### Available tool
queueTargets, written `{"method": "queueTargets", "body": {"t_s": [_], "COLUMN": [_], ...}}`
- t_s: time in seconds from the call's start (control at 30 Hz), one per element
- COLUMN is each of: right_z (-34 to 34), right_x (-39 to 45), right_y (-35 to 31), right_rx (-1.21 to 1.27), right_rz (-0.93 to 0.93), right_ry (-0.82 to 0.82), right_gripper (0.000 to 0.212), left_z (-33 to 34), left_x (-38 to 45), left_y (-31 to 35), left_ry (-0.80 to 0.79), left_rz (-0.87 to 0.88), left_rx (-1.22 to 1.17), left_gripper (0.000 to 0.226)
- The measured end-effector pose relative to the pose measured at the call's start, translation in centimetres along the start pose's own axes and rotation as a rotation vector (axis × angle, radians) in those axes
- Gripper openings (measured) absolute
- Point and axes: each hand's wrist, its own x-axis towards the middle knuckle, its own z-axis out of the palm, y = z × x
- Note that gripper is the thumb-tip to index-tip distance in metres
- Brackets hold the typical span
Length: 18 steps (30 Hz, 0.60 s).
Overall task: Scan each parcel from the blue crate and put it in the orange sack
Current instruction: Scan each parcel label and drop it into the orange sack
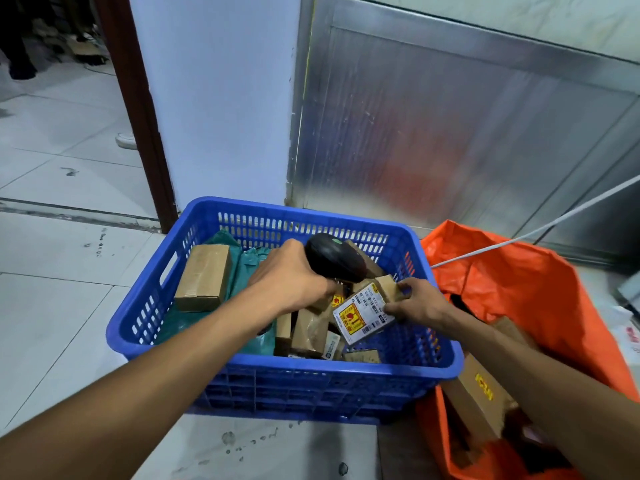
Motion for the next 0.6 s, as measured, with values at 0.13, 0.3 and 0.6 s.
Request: {"method": "queueTargets", "body": {"t_s": [0.13, 0.3, 0.6], "right_z": [-2.5, -5.2, -7.1], "right_x": [-0.9, -2.7, -6.6], "right_y": [0.2, -0.6, -2.9], "right_rx": [0.208, 0.317, 0.541], "right_rz": [0.053, 0.064, 0.069], "right_ry": [0.030, 0.031, 0.126], "right_gripper": [0.046, 0.033, 0.028], "left_z": [0.1, 0.3, 0.6], "left_x": [-0.2, -0.2, -0.9], "left_y": [0.1, 0.2, 0.8], "left_ry": [-0.012, -0.035, -0.134], "left_rz": [0.003, 0.018, 0.027], "left_rx": [-0.021, -0.040, -0.107], "left_gripper": [0.019, 0.017, 0.017]}}
